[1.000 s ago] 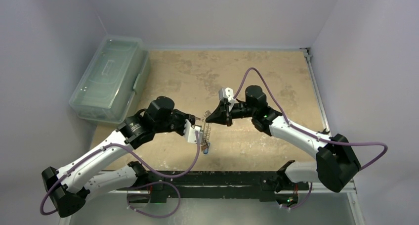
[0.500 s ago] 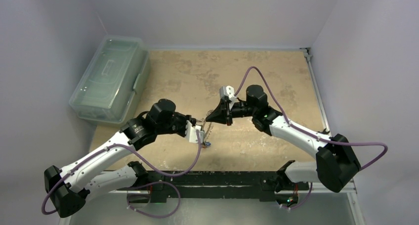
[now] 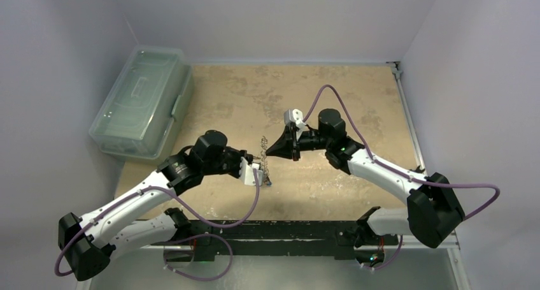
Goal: Remove the keys from the keyring
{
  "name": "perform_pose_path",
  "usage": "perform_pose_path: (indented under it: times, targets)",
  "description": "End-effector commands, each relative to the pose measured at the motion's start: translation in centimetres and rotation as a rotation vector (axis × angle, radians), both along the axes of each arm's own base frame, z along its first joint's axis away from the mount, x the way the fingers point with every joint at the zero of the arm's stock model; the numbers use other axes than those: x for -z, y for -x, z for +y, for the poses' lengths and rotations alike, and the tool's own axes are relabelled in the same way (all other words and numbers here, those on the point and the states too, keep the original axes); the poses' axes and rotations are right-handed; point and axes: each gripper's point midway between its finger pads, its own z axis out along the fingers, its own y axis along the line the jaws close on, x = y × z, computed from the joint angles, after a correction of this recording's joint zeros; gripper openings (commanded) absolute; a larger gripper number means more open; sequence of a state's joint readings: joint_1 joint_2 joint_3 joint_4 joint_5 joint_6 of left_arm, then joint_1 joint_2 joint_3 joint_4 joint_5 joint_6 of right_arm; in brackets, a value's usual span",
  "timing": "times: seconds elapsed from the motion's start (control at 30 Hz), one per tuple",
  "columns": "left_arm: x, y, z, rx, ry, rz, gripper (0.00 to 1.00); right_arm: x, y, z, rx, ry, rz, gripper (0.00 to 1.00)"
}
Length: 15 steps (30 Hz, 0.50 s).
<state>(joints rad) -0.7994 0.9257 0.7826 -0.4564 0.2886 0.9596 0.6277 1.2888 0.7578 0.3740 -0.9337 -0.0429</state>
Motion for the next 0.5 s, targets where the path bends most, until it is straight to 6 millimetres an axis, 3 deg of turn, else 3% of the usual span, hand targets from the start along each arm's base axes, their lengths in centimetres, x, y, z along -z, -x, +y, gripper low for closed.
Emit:
perform_pose_path:
  times: [0.0, 0.47]
  targets:
    - [0.54, 0.55, 0.05, 0.001, 0.021, 0.030, 0.00, -2.71, -0.32, 0.04, -0.003, -0.070, -0.074, 0.00]
    - [0.66, 0.15, 0.58, -0.059, 0.036, 0.041, 0.00, -2.79, -0.79, -0.41, 0.017, -0.072, -0.076, 0.00]
